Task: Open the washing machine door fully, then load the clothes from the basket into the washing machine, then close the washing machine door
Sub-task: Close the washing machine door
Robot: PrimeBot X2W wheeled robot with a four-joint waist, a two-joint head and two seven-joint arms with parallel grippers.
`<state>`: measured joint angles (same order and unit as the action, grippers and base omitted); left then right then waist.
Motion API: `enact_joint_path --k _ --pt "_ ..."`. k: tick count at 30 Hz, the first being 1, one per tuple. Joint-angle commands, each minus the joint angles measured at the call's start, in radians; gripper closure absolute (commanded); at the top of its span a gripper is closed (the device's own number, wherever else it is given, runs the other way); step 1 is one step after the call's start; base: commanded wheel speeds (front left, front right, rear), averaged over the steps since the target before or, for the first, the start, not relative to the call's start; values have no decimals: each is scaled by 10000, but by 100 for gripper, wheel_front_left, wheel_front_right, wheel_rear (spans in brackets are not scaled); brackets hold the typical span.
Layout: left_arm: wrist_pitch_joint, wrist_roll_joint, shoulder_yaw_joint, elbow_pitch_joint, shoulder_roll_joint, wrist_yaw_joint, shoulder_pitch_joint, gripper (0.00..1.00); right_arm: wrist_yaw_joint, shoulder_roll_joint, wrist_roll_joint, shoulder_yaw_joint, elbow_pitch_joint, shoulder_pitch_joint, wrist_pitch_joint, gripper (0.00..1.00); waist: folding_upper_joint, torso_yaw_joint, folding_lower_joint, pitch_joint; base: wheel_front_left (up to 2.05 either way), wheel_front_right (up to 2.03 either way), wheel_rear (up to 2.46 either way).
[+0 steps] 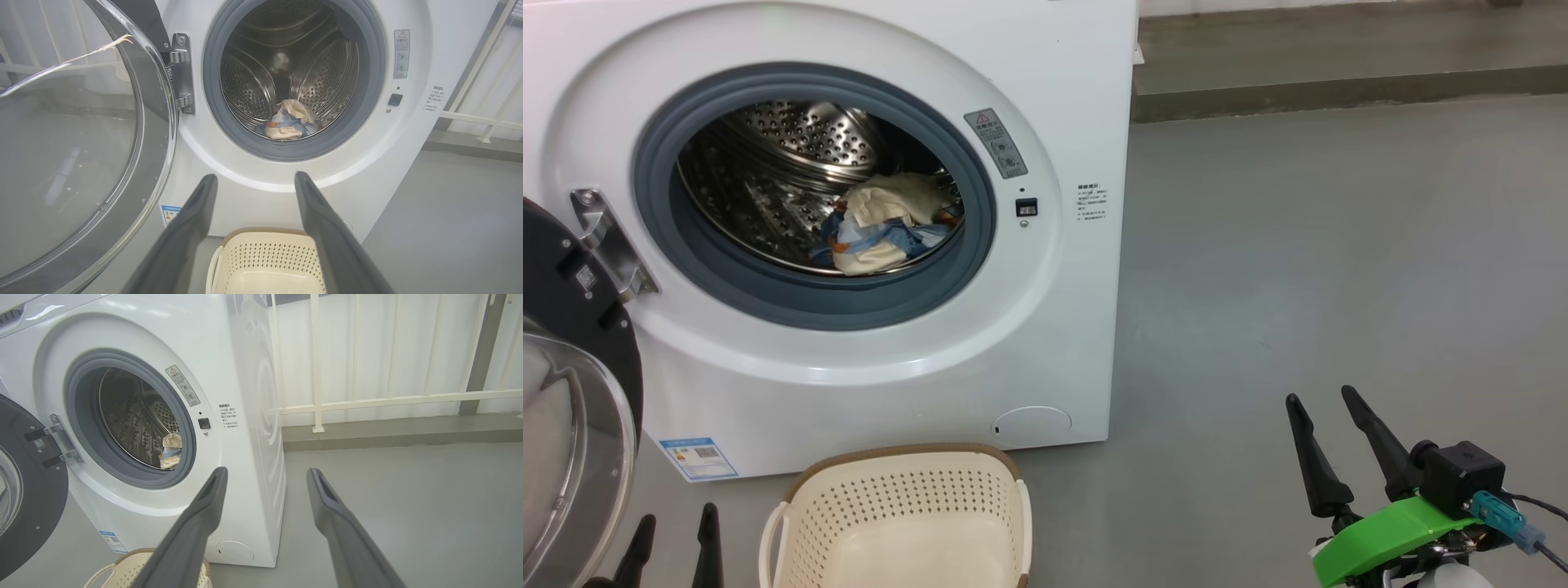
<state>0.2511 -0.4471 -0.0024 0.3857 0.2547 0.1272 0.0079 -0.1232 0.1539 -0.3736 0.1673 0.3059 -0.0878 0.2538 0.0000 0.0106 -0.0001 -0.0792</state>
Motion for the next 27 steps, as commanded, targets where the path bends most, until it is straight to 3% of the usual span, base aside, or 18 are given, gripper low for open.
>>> enact_joint_path --k 1,27 --pt "107 110 348 -302 232 31 -285 0 -75 137 -68 218 -201 -139 80 0 0 4 1 -4 0 0 0" --pt "107 177 365 -277 188 34 -308 0 -75 93 -114 158 -198 -102 80 0 0 92 1 -91 0 0 0"
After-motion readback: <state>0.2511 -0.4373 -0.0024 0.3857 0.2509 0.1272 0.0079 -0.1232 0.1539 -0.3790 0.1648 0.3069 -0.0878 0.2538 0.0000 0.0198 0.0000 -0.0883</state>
